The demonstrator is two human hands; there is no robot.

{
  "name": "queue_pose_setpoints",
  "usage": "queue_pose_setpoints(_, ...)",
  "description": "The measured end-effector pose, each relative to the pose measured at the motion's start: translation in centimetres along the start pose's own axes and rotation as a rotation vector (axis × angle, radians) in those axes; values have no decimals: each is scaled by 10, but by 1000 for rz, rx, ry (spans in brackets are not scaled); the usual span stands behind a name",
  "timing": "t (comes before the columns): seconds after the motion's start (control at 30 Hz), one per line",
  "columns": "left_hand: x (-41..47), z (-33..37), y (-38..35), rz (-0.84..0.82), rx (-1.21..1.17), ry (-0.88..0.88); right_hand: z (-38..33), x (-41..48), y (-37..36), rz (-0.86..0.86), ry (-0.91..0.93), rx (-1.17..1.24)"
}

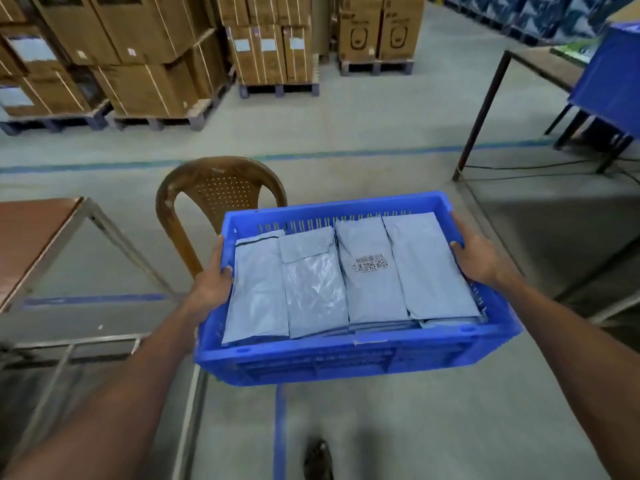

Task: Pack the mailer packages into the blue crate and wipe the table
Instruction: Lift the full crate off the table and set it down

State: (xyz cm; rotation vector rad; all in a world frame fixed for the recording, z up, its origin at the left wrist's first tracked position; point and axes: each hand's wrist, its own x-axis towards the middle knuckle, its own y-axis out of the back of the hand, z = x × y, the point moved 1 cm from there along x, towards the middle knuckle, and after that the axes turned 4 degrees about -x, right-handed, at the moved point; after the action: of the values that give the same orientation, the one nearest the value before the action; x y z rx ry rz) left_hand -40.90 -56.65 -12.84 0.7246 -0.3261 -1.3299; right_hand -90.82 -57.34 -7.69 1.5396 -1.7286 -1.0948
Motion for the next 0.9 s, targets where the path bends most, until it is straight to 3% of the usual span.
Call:
queue_pose_setpoints(0.17,56,13,-86,-30,-17,-50,41,64,-30,2,-85,-52)
queue_pose_setpoints(0.27,95,-8,-146,-71,-71,7,88,112,-68,14,-114,-49)
queue_pose_setpoints(0.5,173,-129,-309,-101,-102,101,220,196,-213,-66,-178,-24)
queue_pose_setpoints(0.67,199,-187,-404,20,80,-23,309,231,-337,-92,-220,22)
queue_pose_setpoints(0.9,241,-300,-511,-78,30,175,386,261,-480,-82,-183,50)
